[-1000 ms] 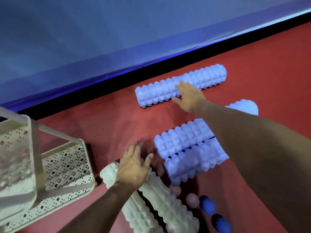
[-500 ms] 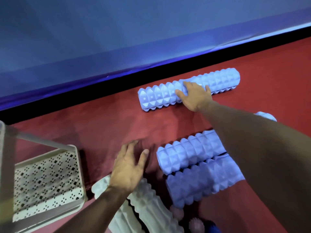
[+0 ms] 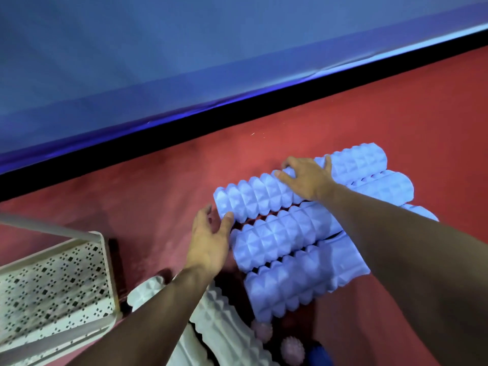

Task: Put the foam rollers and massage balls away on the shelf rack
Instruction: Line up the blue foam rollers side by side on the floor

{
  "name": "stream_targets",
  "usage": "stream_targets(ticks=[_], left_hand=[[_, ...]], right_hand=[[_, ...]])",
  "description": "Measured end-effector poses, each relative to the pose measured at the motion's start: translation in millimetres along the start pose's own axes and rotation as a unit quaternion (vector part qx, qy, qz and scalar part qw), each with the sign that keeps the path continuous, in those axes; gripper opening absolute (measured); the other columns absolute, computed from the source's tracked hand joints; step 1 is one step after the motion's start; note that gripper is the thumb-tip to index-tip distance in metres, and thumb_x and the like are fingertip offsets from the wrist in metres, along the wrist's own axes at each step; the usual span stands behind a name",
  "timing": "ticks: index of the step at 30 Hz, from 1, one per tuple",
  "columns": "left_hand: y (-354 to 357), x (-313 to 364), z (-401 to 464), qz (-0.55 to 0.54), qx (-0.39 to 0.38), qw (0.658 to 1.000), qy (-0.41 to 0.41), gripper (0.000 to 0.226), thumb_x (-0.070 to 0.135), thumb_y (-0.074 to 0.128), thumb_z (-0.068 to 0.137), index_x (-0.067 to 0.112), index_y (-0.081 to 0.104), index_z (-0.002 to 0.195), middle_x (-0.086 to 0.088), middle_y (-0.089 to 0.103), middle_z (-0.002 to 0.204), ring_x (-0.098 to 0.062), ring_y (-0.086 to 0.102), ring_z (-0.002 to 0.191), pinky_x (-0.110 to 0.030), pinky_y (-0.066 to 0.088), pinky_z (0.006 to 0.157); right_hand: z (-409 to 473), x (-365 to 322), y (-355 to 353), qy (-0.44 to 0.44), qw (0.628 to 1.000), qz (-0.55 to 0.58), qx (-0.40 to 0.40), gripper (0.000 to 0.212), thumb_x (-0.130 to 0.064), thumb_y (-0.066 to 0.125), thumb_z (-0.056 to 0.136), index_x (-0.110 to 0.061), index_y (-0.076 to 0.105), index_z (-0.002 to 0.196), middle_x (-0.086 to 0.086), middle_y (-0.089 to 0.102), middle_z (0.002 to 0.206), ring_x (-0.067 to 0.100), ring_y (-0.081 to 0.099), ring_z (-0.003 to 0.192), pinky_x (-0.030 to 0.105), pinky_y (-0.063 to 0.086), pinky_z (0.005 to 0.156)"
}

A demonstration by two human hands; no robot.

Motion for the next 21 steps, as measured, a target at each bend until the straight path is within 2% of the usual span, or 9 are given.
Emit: stream_targets(ticks=[3,5,7,8,10,11,14,18,21], left_hand=[[24.3,1.9,9.6,-0.082,-0.018,0.996,-0.021,0.045,0.02,0.064,0.098,0.029,0.045,0.138,0.008,0.065,0.118,0.01,0.063,0.089,-0.003,0.046,0.072],[32.7,-3.6,10.7,-0.098,-0.014,0.995,-0.015,0.05,0.016,0.066,0.097,0.029,0.044,0.14,0.009,0.067,0.116,0.009,0.066,0.092,-0.011,0.052,0.082],[35.8,-10.7,8.8,-0.093,-0.019,0.995,-0.014,0.057,0.019,0.068,0.096,0.03,0.042,0.145,0.002,0.068,0.124,-0.007,0.069,0.106,-0.03,0.056,0.095],[36.0,-11.3,7.2,-0.085,-0.027,0.996,-0.012,0.056,0.018,0.067,0.096,0.032,0.042,0.144,0.003,0.068,0.123,-0.007,0.069,0.105,-0.03,0.056,0.094],[32.6,-11.2,6.1,-0.055,-0.039,0.998,-0.014,0.052,0.017,0.066,0.097,0.038,0.042,0.138,0.01,0.068,0.117,0.007,0.067,0.095,-0.014,0.054,0.083],[30.2,-9.3,5.0,-0.061,-0.037,0.997,-0.01,0.051,0.019,0.067,0.096,0.04,0.043,0.136,0.01,0.067,0.12,0.01,0.065,0.095,-0.013,0.053,0.085],[14.8,-3.1,-2.1,0.014,-0.03,0.999,-0.001,0.058,0.034,0.066,0.096,0.035,0.039,0.147,0.007,0.048,0.144,-0.002,0.049,0.122,-0.024,0.038,0.107],[-10.1,14.7,-34.7,0.16,-0.037,0.985,0.044,0.06,0.038,0.056,0.101,0.023,0.033,0.154,0.001,0.037,0.151,-0.015,0.037,0.14,-0.012,0.019,0.098],[-31.7,35.3,-67.7,0.259,-0.053,0.957,0.12,0.067,0.055,0.048,0.096,0.019,0.038,0.152,-0.001,0.044,0.149,-0.017,0.039,0.139,-0.016,0.021,0.109]], right_hand=[[-10.1,2.1,6.2,-0.014,1.0,-0.016,-0.004,0.051,-0.072,0.028,0.097,-0.041,0.053,0.129,-0.011,0.052,0.137,0.011,0.032,0.142,0.067,-0.011,0.116],[-12.9,3.3,10.6,-0.021,0.999,-0.024,-0.018,0.056,-0.072,0.021,0.097,-0.044,0.049,0.135,-0.015,0.048,0.141,0.009,0.026,0.145,0.067,-0.014,0.115],[-16.0,5.7,12.2,-0.023,0.999,-0.024,-0.028,0.058,-0.073,0.018,0.096,-0.046,0.046,0.138,-0.016,0.045,0.145,0.009,0.021,0.147,0.067,-0.017,0.115],[-17.2,5.7,11.8,-0.024,0.999,-0.024,-0.031,0.058,-0.072,0.017,0.097,-0.046,0.045,0.14,-0.017,0.043,0.148,0.009,0.019,0.149,0.067,-0.017,0.115],[-19.0,4.3,9.6,-0.025,0.998,-0.033,-0.039,0.057,-0.069,0.017,0.099,-0.045,0.04,0.146,-0.016,0.036,0.156,0.012,0.011,0.153,0.066,-0.016,0.115],[-20.5,2.4,7.7,-0.023,0.998,-0.037,-0.039,0.058,-0.068,0.018,0.1,-0.044,0.037,0.148,-0.016,0.031,0.16,0.013,0.008,0.155,0.064,-0.016,0.116],[-29.0,-5.1,4.2,-0.014,0.999,-0.039,-0.025,0.06,-0.065,0.018,0.102,-0.041,0.028,0.155,-0.014,0.017,0.167,0.016,0.0,0.156,0.06,-0.013,0.12],[-59.8,-21.7,-2.2,-0.013,0.999,-0.021,-0.025,0.059,-0.06,0.02,0.104,-0.036,0.024,0.158,-0.01,0.011,0.169,0.017,-0.001,0.156,0.056,-0.011,0.122],[-96.9,-46.1,-12.2,-0.017,1.0,-0.002,-0.019,0.058,-0.054,0.028,0.105,-0.03,0.027,0.158,-0.005,0.018,0.168,0.02,0.011,0.155,0.053,0.001,0.125]])
Point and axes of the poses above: each hand's wrist, its own z-axis towards the middle knuckle, its own y-axis out of the palm, x = y × z, the point moved 4 cm from there along z, towards the middle knuckle
